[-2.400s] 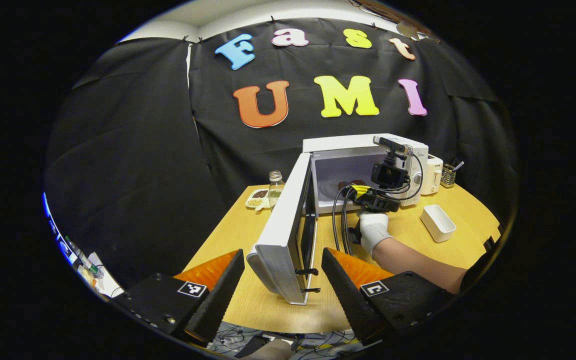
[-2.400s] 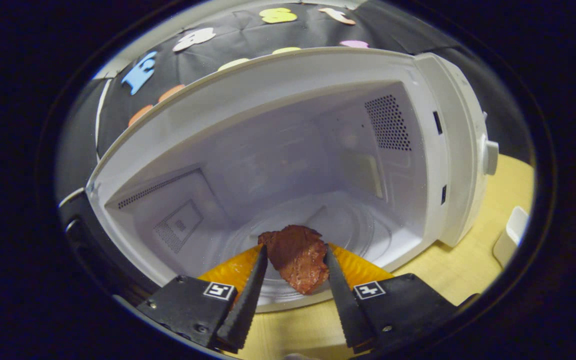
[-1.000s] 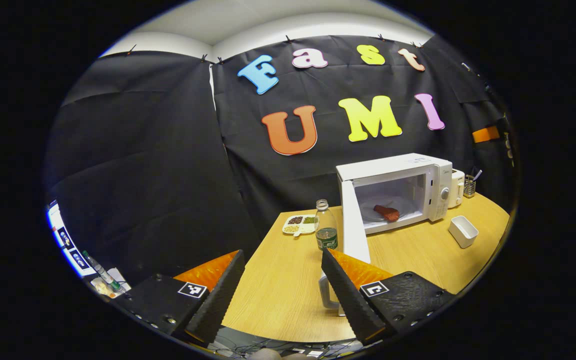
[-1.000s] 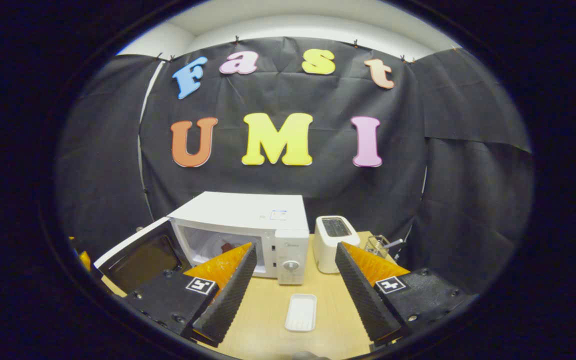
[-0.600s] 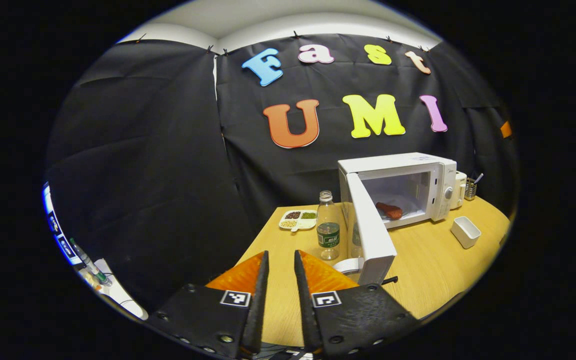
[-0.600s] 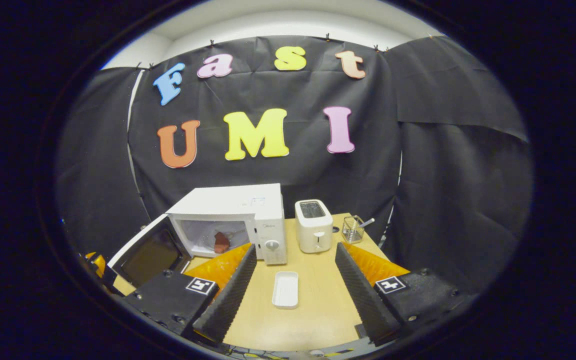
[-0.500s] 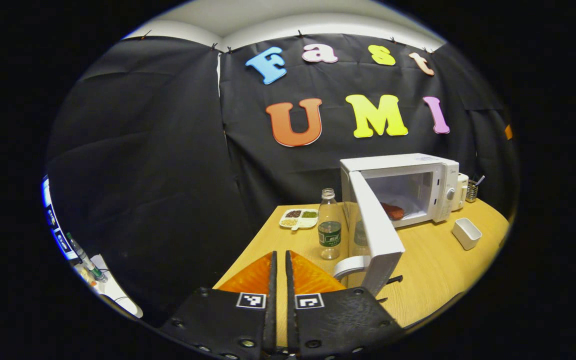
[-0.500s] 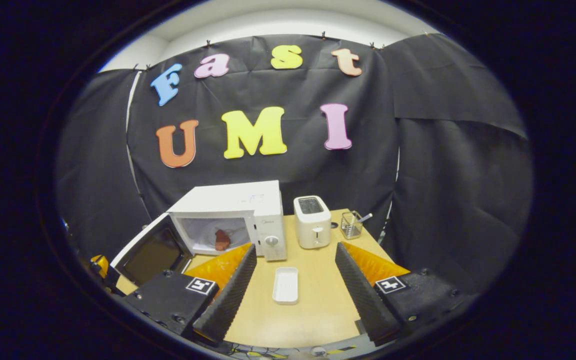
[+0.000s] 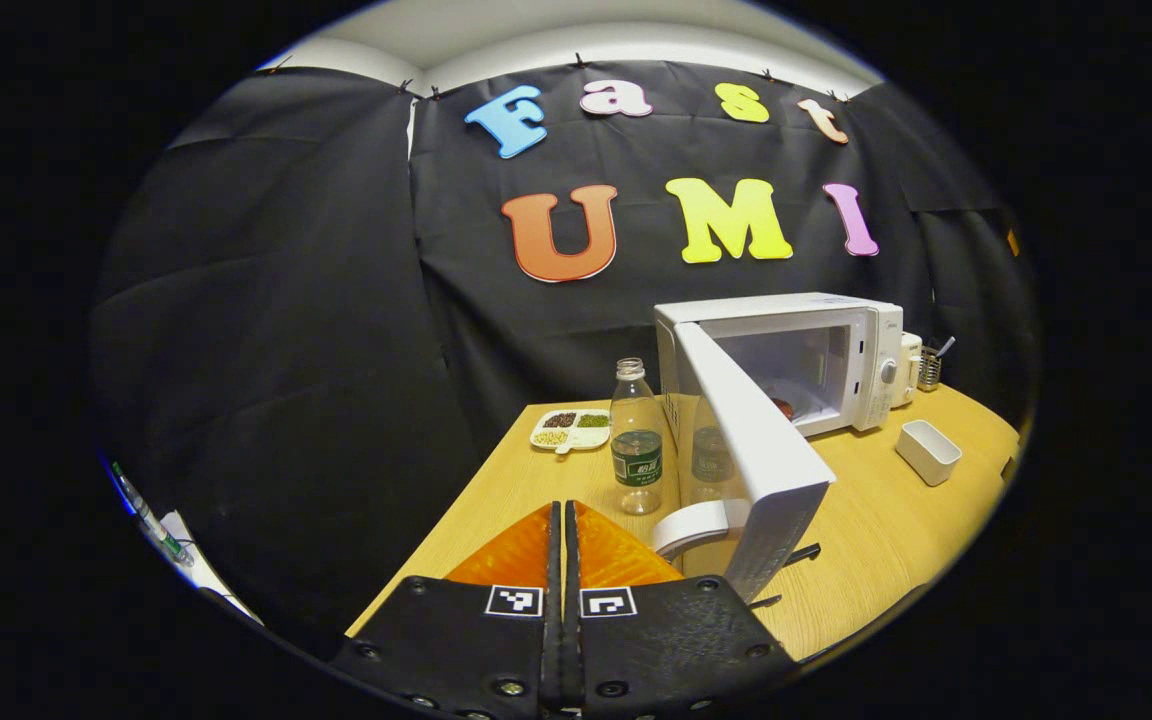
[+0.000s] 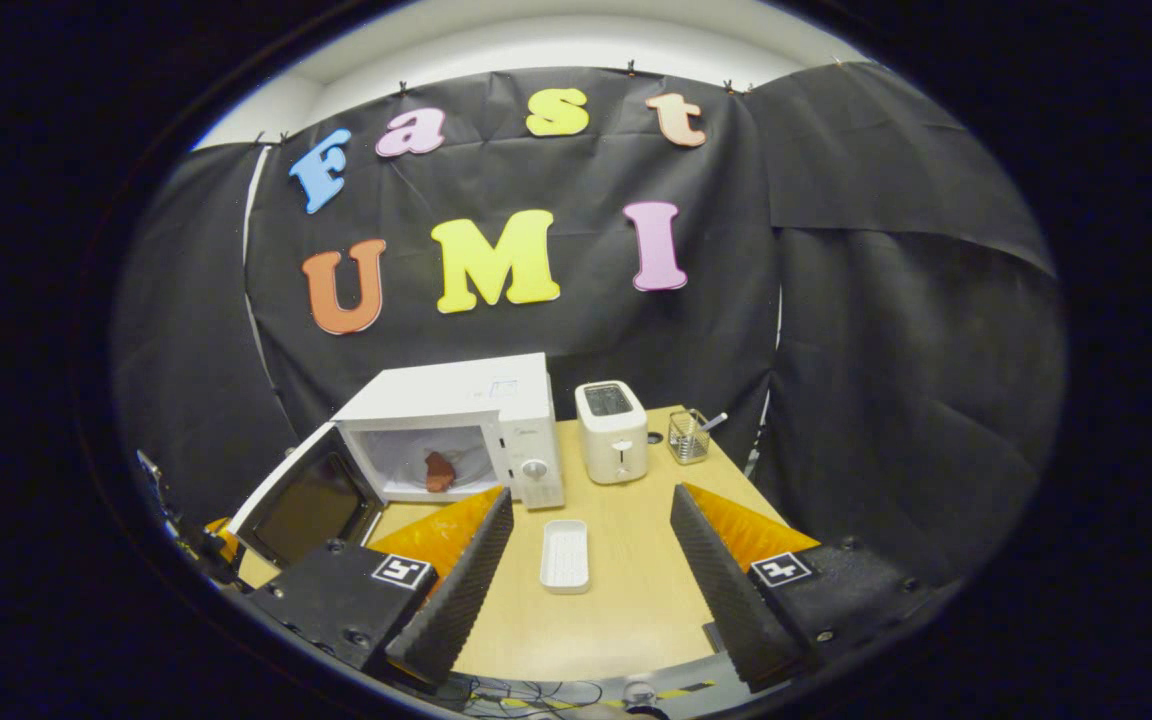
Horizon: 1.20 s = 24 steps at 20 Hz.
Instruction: Open the microwave oven with the left hand, put the food in, and close the microwave oven.
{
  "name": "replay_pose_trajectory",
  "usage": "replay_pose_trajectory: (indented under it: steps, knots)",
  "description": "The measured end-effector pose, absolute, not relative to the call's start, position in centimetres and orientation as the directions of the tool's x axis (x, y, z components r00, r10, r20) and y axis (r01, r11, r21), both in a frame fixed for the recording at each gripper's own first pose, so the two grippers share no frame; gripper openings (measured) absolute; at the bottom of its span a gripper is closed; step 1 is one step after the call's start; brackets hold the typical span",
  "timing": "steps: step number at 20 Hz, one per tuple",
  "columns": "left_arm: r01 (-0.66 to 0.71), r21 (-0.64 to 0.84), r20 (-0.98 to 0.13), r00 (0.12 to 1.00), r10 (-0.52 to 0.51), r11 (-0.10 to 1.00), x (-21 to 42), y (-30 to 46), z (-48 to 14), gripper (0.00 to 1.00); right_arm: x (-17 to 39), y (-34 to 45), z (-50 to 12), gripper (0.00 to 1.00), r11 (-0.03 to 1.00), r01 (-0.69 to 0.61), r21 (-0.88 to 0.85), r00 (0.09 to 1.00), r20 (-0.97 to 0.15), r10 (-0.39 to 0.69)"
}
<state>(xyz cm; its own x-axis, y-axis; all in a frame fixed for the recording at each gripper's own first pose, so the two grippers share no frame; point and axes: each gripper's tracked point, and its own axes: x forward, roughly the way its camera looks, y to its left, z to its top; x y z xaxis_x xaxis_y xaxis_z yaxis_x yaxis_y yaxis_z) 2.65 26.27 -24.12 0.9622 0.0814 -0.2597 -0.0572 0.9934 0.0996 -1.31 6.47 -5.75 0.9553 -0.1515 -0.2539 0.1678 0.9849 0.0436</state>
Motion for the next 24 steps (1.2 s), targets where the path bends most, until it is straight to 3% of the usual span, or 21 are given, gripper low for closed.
replay_pose_trajectory:
  steps: [10, 11, 12, 13, 14, 15, 24]
  knots:
    - [0.058, 0.094, -0.27, 0.962, -0.031, 0.994, 3.3, 21.0, -24.5, 0.0, -1.8, 6.0, -7.1, 1.0, 0.98, 0.182, 0.08, 0.948, -0.278, -0.153]
    - [0.071, 0.091, -0.271, 0.962, -0.044, 0.993, 3.4, 20.2, -24.5, 0.0, -2.0, 5.7, -7.3, 0.92, 0.979, 0.187, 0.083, 0.946, -0.285, -0.156]
    - [0.085, 0.083, -0.269, 0.961, -0.06, 0.993, 3.5, 19.2, -24.3, 0.0, -2.1, 5.5, -7.5, 1.0, 0.978, 0.189, 0.091, 0.945, -0.286, -0.156]
    - [0.098, 0.072, -0.269, 0.96, -0.075, 0.993, 3.6, 18.3, -24.3, 0.0, -2.3, 5.2, -7.4, 1.0, 0.975, 0.196, 0.102, 0.945, -0.286, -0.16]
    - [0.117, 0.061, -0.268, 0.959, -0.097, 0.991, 3.7, 17.1, -24.2, 0.0, -2.2, 4.8, -7.3, 0.91, 0.973, 0.199, 0.113, 0.946, -0.282, -0.161]
    - [0.139, 0.054, -0.267, 0.956, -0.119, 0.989, 3.8, 15.8, -24.2, 0.0, -2.3, 4.5, -7.3, 1.0, 0.971, 0.204, 0.12, 0.945, -0.284, -0.164]
    - [0.275, 0.045, -0.278, 0.927, -0.252, 0.96, 5.4, 6.1, -24.0, 0.0, -1.8, 0.5, -7.9, 1.0, 0.963, 0.23, 0.139, 0.937, -0.297, -0.181]
